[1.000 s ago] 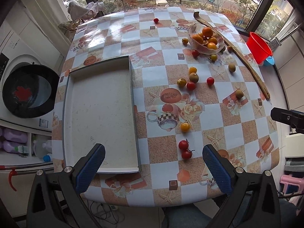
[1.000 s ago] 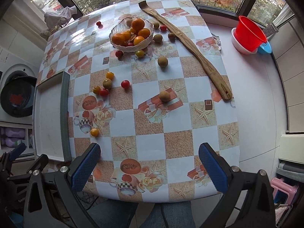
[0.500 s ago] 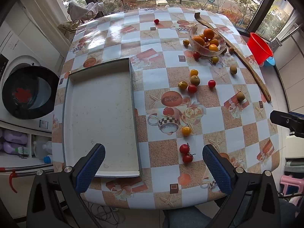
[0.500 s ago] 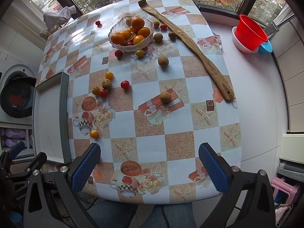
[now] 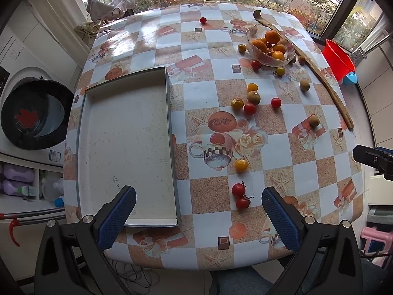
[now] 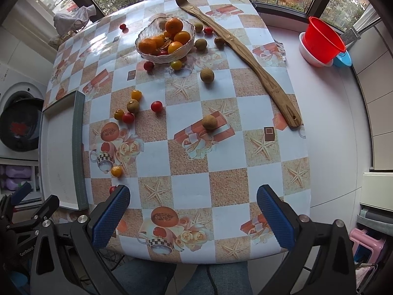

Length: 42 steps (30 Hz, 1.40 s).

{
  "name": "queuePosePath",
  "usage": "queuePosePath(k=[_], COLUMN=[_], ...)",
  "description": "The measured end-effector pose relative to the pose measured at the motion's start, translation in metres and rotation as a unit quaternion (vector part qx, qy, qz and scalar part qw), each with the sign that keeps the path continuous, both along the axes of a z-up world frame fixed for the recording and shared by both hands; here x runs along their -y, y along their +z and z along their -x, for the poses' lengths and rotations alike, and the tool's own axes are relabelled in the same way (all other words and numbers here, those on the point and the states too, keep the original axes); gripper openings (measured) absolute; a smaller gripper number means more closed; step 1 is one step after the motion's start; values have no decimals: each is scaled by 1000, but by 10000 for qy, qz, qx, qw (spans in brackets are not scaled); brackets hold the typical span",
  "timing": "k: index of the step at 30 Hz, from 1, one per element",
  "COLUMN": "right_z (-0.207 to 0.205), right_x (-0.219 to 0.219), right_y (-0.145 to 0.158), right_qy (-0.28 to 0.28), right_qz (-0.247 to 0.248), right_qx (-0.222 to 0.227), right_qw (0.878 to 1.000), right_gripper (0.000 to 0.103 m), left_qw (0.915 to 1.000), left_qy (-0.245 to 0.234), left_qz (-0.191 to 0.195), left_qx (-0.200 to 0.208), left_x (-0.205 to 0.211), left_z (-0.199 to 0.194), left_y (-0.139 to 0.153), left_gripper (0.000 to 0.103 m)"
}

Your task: Organize fruits

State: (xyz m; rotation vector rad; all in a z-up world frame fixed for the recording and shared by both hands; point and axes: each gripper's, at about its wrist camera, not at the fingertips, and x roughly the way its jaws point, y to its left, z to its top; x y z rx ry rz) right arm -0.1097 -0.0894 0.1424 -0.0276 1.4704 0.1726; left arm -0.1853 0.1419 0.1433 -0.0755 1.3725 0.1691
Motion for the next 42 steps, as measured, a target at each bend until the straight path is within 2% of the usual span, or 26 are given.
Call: queuePosePath(k=[6, 12, 22, 30, 32, 34, 36, 37, 39, 40, 41, 42], right_z=[7, 3, -42, -73, -77, -82, -85, -87, -87, -88, -87, -86], right_x=[9, 15, 16, 3, -2, -6, -5, -7, -10, -11, -13, -14], right_y=[-17, -45, -85, -107, -110, -115, -120, -121, -124, -124, -124, -124], right_qy=[-120, -242, -175, 85, 167, 227, 228, 233, 284, 325, 355, 380], right_qz=[122, 168, 237, 258, 271, 243, 174, 199, 214, 253, 288, 311], right_qx=[-214, -354, -68, 152, 176, 135, 44, 19, 52, 85, 125, 167], right_qw=[9996, 9989, 9995, 9995, 9993, 9994, 9996, 9995, 9994, 9991, 9989, 9987], right_gripper=[103, 103, 103, 101, 95, 86, 77, 72, 70, 64, 54, 48], left_qw=[9996, 9992, 9969, 9978, 9981, 9983, 9985, 9985, 9984, 9982, 9981, 9979], left_qy=[-85, -248, -603, -451, -451, -437, -455, -457, -474, -492, -511, -550], left_qz=[54, 23, -217, -242, -140, -114, -49, 29, 158, 268, 278, 294], left_qx=[-250, -309, -452, -414, -399, -367, -314, -293, -263, -229, -191, -153], left_x=[9, 23, 50, 53, 51, 52, 50, 52, 55, 56, 58, 60], left_z=[3, -16, -44, -48, -54, -55, -58, -60, -61, -60, -60, -60], left_y=[-28, -59, -115, -133, -136, -138, -138, -137, -135, -134, -133, -132], left_gripper=[103, 103, 103, 103, 94, 93, 87, 80, 70, 60, 53, 49])
